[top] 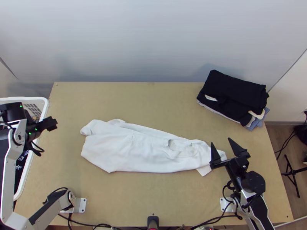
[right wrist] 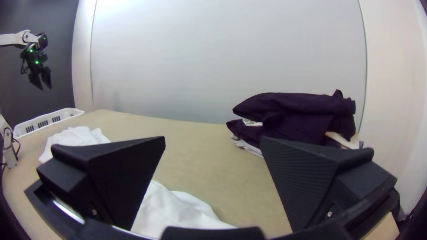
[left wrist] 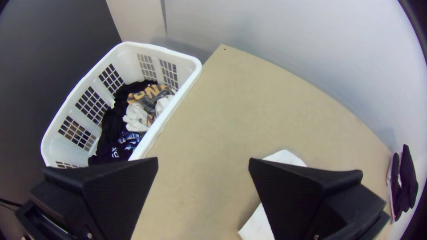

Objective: Fold the t-shirt

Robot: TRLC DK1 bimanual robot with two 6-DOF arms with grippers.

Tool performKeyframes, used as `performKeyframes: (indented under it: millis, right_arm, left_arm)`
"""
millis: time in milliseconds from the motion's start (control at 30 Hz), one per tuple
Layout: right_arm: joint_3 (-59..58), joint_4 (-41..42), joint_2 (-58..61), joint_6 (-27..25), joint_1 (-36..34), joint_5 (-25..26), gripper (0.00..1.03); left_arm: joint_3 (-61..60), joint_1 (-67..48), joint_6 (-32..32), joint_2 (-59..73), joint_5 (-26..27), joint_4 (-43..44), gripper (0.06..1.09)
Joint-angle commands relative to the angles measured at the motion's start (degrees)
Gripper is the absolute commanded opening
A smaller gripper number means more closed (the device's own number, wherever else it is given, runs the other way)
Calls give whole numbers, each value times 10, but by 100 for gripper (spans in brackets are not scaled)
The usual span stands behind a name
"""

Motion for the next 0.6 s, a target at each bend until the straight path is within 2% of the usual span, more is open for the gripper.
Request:
performKeyframes:
  millis: [0,200,433,567]
  right_arm:
    - [35,-38,2,-10,6,-3,99]
    - [163,-109,101,-32,119,-6,99]
    - [428,-168,396,-33,180,-9,99]
    - [612,-282,581,-20,253,-8,99]
  left_arm:
    - [-51,-2,0,3,7,48,105]
    - [-76,-14,-2,11,29,79,105]
    - [-79,-16,-1,17,43,92,105]
    - [-75,-12,3,11,47,91,105]
